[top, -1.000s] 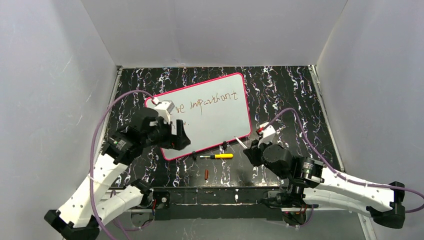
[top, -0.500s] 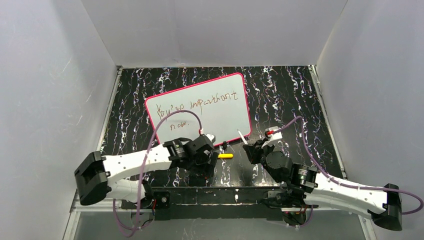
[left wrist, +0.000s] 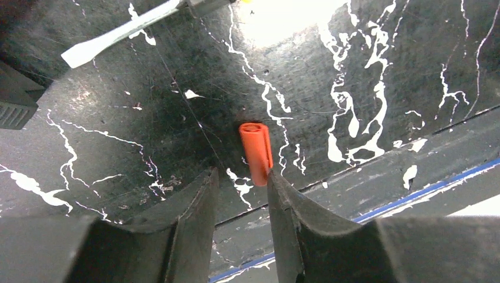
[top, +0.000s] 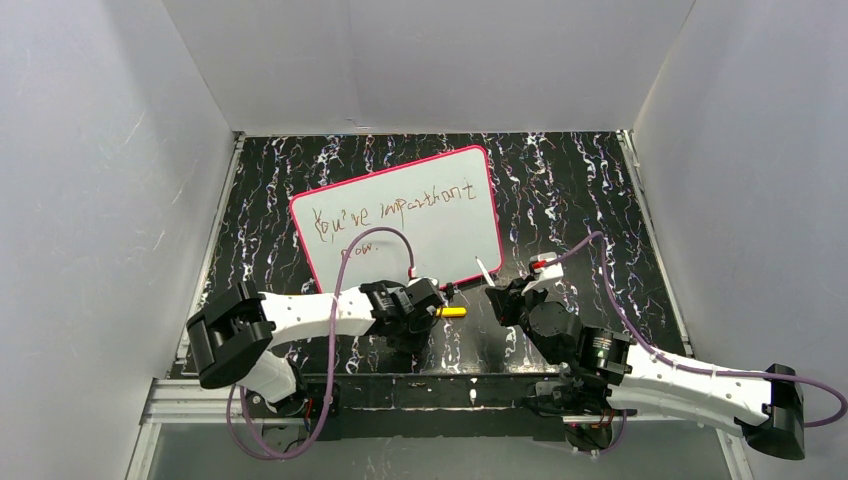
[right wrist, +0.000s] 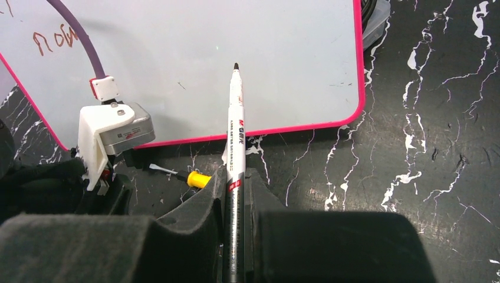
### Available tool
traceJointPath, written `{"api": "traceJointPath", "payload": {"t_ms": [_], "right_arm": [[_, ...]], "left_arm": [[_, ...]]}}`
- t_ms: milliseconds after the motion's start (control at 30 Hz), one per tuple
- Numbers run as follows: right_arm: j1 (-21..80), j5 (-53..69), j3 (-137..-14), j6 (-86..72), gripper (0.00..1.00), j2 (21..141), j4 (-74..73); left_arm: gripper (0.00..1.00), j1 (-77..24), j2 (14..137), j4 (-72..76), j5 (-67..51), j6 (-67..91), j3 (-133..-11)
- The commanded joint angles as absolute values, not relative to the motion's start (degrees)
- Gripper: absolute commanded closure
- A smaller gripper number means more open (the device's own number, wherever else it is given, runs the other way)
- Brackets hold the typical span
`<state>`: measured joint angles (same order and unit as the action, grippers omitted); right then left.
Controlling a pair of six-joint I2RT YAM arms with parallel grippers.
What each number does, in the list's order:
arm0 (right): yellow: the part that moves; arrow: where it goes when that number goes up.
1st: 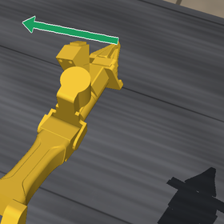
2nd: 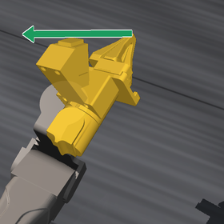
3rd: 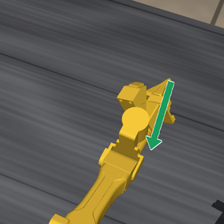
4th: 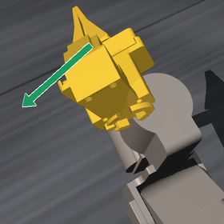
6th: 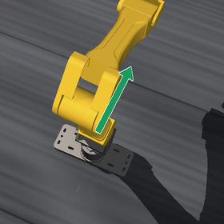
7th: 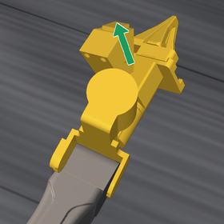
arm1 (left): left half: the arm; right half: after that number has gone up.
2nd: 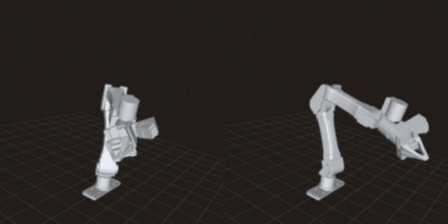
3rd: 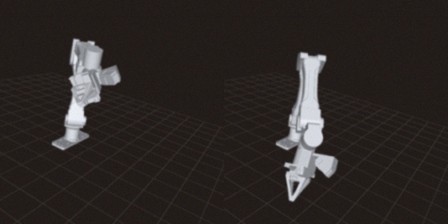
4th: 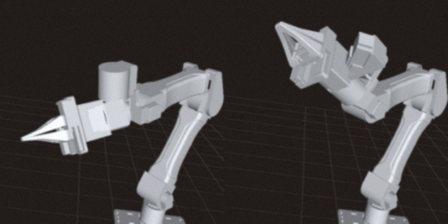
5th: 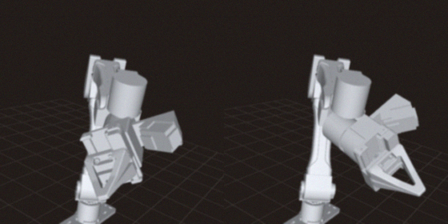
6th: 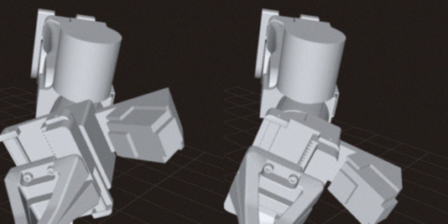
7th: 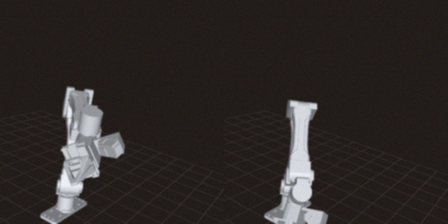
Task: Write a sentence on the whiteboard
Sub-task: Pick up the pen cap from the center of the board.
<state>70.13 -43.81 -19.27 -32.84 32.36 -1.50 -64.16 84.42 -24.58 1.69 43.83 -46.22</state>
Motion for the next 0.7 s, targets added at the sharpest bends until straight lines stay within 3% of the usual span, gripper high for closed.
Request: {"api": "traceJointPath", "payload": {"t_ms": [0,667], "right_arm": [[70.0,-45.9,-20.5,-33.5,0.99,31.9,1.5],[70.1,-46.1,-19.8,-34.3,0.99,31.8,1.0]], "left_arm": [[0.65,-64.3,84.5,-25.5,4.6,45.0,-46.0],[0.66,-64.8,92.1,-27.4,2.4,42.2,-51.5]]}}
